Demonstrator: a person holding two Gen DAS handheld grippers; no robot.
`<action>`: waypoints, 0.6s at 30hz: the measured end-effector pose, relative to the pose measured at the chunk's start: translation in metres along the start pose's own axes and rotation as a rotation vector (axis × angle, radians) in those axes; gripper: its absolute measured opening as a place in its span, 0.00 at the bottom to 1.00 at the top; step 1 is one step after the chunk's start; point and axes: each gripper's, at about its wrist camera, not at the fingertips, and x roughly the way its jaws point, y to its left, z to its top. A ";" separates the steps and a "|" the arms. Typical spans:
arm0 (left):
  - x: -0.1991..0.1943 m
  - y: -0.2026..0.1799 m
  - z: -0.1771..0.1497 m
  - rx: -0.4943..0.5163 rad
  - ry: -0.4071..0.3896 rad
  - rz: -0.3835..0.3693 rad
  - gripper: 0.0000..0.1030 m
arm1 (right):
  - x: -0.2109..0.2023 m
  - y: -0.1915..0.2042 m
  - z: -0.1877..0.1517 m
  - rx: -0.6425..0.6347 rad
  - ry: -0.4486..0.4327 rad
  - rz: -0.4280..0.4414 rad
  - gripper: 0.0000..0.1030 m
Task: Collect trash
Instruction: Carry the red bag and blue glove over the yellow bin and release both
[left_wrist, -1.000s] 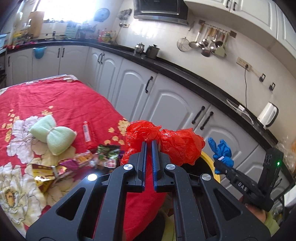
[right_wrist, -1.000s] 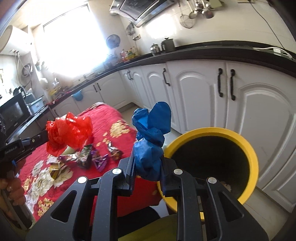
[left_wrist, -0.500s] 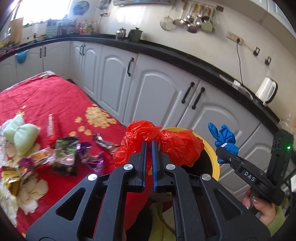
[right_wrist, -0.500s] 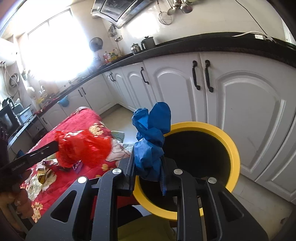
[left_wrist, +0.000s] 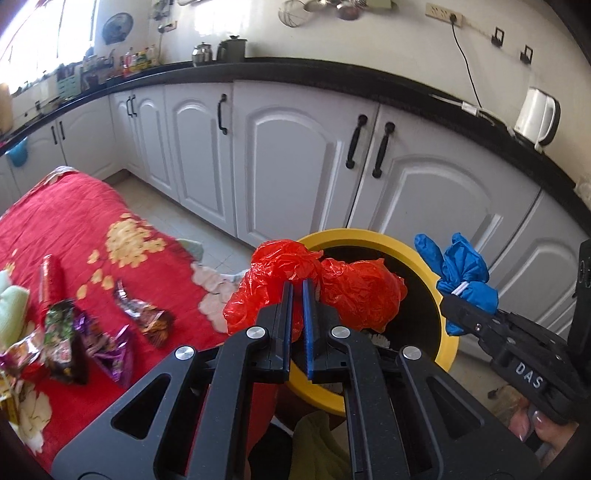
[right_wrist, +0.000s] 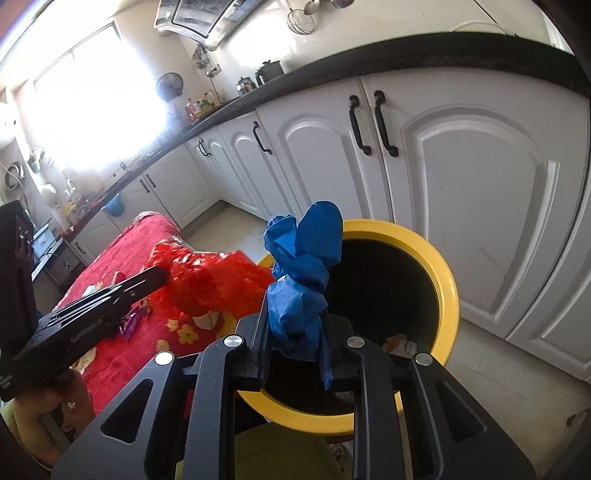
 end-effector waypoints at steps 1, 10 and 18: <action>0.003 -0.003 0.000 0.004 0.003 0.000 0.02 | 0.001 -0.003 -0.001 0.003 0.004 -0.006 0.19; 0.026 -0.008 -0.003 -0.001 0.033 0.002 0.02 | 0.017 -0.021 -0.008 0.037 0.036 -0.028 0.20; 0.032 0.001 -0.006 -0.025 0.049 -0.003 0.31 | 0.028 -0.027 -0.013 0.040 0.052 -0.049 0.42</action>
